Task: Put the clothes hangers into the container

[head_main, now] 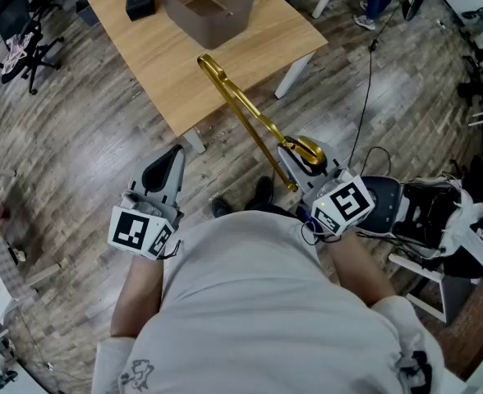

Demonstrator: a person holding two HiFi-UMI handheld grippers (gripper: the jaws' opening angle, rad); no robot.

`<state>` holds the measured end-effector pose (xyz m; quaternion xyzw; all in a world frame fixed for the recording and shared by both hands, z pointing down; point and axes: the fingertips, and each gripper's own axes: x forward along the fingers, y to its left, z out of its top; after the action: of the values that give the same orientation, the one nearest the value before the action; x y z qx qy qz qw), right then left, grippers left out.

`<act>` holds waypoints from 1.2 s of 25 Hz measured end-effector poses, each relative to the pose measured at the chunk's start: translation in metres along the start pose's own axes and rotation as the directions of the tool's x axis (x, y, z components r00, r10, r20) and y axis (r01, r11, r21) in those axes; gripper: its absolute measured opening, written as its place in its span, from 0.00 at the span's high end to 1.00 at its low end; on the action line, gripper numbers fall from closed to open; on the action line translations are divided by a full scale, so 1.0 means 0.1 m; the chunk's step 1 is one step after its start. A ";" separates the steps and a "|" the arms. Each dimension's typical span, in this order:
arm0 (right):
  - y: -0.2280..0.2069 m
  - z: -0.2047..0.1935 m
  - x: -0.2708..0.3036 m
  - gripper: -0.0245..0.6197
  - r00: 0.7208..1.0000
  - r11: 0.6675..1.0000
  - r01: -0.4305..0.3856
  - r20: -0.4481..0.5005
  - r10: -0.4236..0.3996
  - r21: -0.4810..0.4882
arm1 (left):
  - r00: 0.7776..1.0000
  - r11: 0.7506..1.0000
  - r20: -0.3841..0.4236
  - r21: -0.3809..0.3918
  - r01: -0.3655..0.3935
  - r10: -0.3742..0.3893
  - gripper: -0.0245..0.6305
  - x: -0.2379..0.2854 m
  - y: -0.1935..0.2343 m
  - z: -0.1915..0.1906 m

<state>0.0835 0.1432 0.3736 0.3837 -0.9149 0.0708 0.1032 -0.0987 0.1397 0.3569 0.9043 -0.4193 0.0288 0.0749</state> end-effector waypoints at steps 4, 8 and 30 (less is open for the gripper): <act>-0.09 -0.01 -0.01 0.85 1.000 1.000 -0.005 0.001 0.005 0.001 | 1.000 1.000 0.004 -0.008 -0.001 0.001 0.95 0.07 -0.02 0.02; -0.17 0.01 0.01 0.85 1.000 1.000 -0.020 0.006 0.020 0.000 | 1.000 1.000 0.006 -0.017 -0.008 0.008 0.95 0.15 -0.01 0.02; -1.29 0.00 -0.10 0.85 0.997 0.997 -0.081 0.018 0.080 0.021 | 0.997 0.996 -0.006 -0.043 -0.073 0.073 0.95 1.13 -0.24 0.06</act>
<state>0.1827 0.0601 0.3774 0.3483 -0.9297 0.0817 0.0882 -0.0074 0.0692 0.3608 0.8864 -0.4525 0.0244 0.0943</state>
